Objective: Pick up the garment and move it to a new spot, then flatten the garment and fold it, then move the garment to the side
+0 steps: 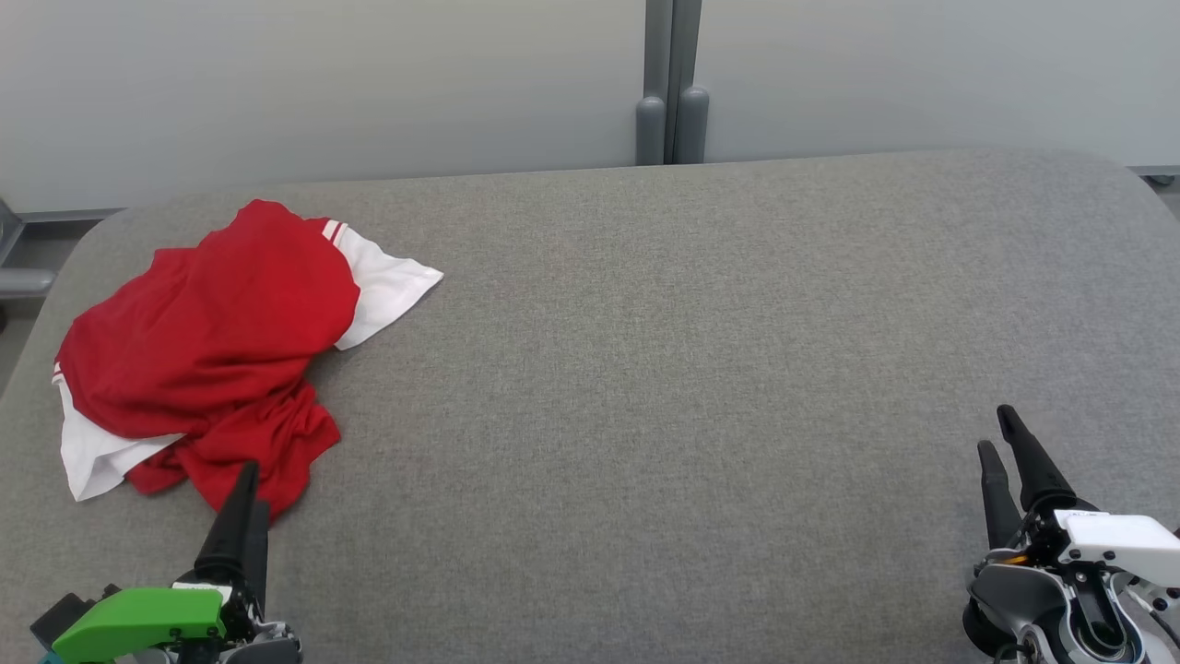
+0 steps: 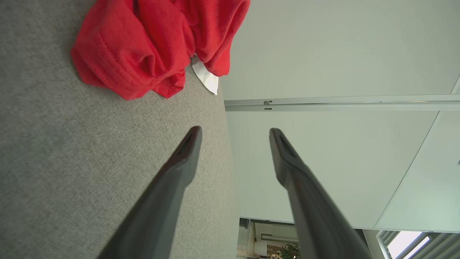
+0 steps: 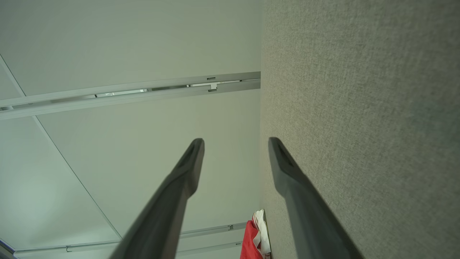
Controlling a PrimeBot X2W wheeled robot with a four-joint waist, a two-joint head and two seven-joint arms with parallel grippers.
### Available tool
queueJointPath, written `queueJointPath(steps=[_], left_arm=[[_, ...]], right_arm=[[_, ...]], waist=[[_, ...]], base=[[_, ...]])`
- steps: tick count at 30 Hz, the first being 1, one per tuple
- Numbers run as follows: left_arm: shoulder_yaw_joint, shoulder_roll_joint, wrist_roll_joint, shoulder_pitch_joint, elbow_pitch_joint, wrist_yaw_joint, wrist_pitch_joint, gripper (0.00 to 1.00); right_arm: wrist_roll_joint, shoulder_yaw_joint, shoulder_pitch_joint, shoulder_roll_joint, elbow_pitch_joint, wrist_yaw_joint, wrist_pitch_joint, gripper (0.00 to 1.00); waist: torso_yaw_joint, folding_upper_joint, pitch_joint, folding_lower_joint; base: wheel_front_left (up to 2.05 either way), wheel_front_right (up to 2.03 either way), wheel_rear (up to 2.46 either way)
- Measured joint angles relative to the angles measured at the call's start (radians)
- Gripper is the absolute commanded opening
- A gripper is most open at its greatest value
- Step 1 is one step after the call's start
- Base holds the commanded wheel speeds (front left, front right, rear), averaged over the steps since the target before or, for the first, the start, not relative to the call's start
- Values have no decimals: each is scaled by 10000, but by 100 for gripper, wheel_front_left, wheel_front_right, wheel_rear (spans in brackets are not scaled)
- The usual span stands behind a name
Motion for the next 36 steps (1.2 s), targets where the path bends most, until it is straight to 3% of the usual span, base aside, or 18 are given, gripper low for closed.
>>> queueJointPath(steps=[11, 20, 36], left_arm=[[-207, 6, 205, -3, -194, 0, -247, 100], [-594, 299, 1361, -3, -253, 0, -732, 100], [-1177, 642, 3595, -4, -278, 353, -1290, 100]], right_arm=[[-949, 330, -3, -291, -213, 0, -416, 100], [-2368, 685, -3, -581, -477, -10, -719, 100], [-5168, 1557, -6, -1152, -943, -443, -1241, 100]], waist=[[-17, 0, 17, 0], [-18, 0, 20, 0], [73, 1, -32, 0]], base=[[0, 0, 0], [0, 0, 0], [0, 0, 0]])
